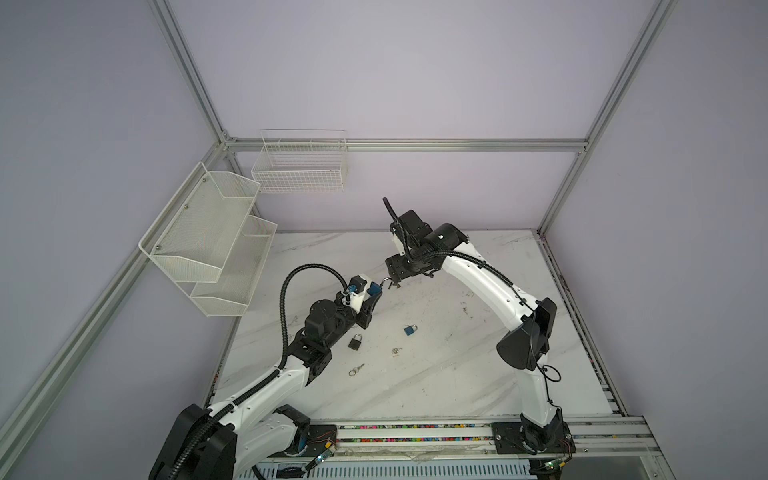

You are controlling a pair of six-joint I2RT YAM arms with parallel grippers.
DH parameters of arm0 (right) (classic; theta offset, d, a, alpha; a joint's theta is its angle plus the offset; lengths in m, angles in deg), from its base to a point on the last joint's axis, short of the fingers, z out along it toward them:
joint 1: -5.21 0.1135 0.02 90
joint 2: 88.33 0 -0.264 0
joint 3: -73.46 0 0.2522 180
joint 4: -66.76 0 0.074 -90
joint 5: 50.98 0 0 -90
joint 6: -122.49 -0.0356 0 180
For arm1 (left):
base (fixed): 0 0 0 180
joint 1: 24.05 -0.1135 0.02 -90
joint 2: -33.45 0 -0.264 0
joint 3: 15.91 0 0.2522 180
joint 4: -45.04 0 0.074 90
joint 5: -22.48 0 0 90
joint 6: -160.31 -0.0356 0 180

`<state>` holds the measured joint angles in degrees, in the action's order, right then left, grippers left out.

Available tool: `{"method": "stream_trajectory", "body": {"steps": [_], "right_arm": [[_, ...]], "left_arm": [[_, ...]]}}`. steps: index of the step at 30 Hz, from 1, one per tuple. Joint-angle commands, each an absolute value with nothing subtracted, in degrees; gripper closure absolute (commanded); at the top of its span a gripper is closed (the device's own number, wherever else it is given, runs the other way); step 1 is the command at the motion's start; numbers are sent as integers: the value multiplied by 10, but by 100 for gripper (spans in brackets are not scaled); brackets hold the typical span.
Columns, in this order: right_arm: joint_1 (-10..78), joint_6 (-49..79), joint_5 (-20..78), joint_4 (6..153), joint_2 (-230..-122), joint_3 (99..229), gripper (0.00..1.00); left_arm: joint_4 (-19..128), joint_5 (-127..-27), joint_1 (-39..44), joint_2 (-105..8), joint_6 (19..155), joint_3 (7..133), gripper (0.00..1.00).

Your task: Unlock with the key

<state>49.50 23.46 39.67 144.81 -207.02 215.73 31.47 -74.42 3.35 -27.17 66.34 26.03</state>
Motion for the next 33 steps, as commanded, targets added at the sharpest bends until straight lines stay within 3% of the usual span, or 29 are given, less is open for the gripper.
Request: {"method": "stream_trajectory", "body": {"steps": [1,14,26,33], "right_arm": [[500,253,353,1435,-2021,2123,23],[464,245,333,1354,-1941,2033,23],[460,252,243,1290,-1937,1986,22],[458,248,261,1287,-1919,1944,23]], "left_arm": [[231,-736,31,-263,660,251,100],[223,-748,32,-278,670,259,100],[222,-756,31,-298,685,276,100],[213,-746,31,-311,700,280,100]]}}
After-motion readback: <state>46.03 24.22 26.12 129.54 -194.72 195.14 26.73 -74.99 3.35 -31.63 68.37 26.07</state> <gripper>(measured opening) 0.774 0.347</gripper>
